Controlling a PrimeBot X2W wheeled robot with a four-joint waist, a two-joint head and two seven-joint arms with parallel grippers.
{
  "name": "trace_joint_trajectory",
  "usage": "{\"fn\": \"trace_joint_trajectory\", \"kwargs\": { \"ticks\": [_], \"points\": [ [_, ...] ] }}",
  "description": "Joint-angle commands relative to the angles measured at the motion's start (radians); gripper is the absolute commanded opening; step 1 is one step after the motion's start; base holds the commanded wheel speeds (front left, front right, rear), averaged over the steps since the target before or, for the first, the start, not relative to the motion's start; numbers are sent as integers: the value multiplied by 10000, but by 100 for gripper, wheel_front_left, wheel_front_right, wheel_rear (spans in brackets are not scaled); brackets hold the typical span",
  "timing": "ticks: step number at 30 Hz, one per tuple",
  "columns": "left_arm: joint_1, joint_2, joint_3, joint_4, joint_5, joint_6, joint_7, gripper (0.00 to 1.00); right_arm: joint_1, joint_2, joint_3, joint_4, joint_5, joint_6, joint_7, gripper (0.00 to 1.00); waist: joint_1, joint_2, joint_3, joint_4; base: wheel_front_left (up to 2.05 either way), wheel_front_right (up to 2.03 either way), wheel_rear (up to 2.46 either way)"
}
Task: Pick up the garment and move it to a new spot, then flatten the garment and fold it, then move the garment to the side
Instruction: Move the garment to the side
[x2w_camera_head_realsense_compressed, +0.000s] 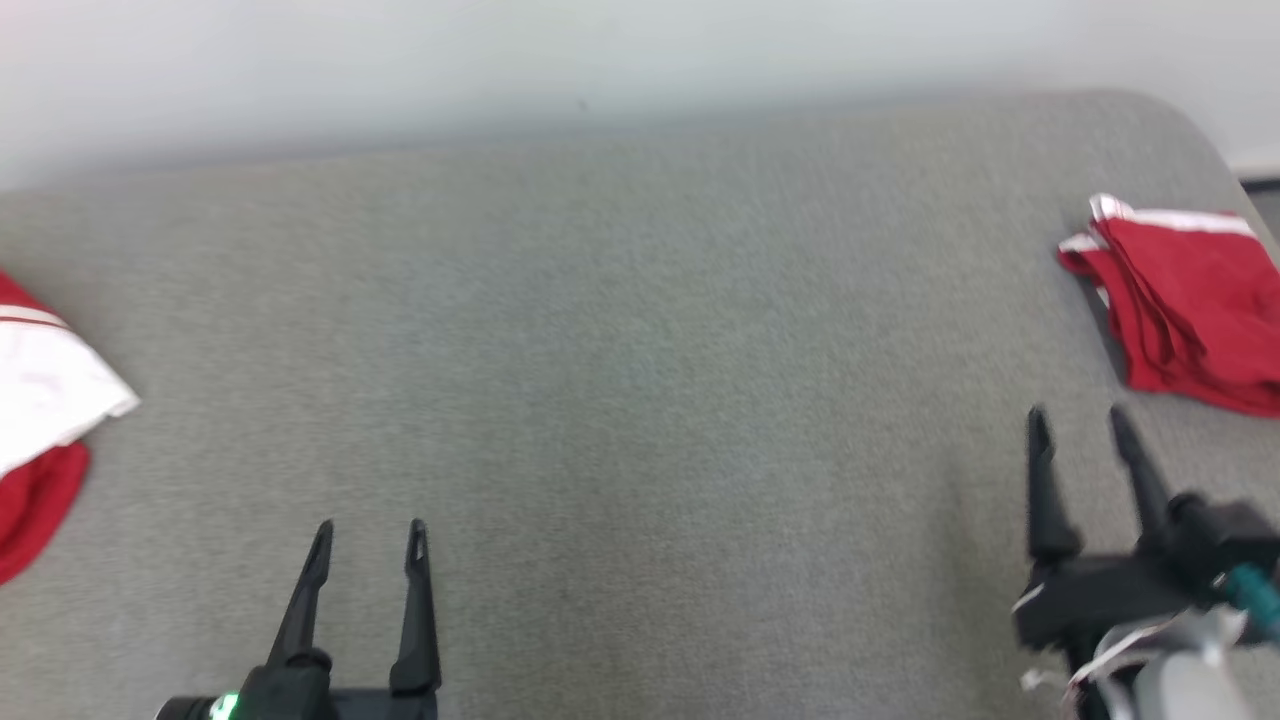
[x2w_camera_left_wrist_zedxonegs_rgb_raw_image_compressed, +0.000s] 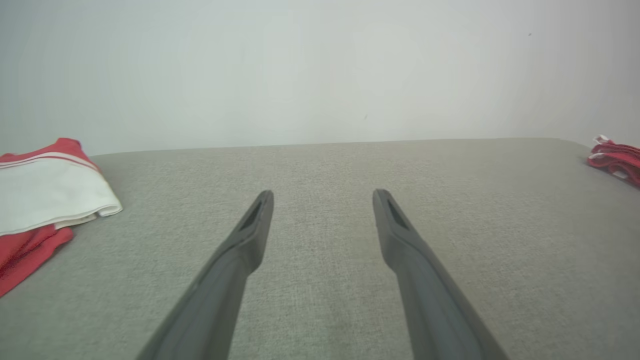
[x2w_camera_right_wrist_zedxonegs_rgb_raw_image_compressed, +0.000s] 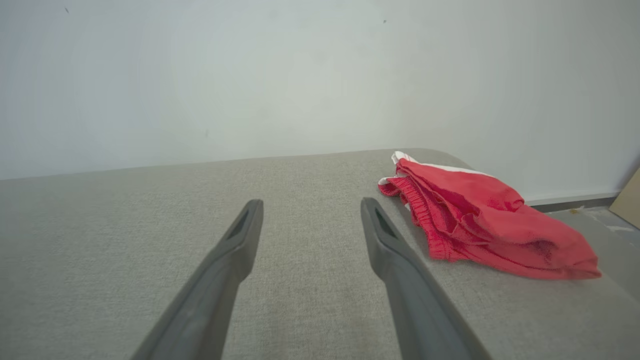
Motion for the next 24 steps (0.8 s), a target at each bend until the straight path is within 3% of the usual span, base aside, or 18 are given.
{"fn": "trace_joint_trajectory", "kwargs": {
  "ticks": [1, 10, 24],
  "points": [
    [234, -41, 100, -4, -39, 52, -29, 100, 316, 246, 56, -111, 26, -18, -36, 100, 3, 2, -938, 794, 0, 0, 0],
    [1109, -82, 870, 68, 26, 179, -30, 100, 1546, 883, 971, -161, 249, -20, -152, 100, 3, 2, -1664, 885, 0, 0, 0],
    [1571, -153, 1225, 716, -123, -19, -31, 100, 2262, 1009, 809, -24, -81, -19, -28, 100, 3, 2, -2029, 984, 0, 0, 0]
  ]
}}
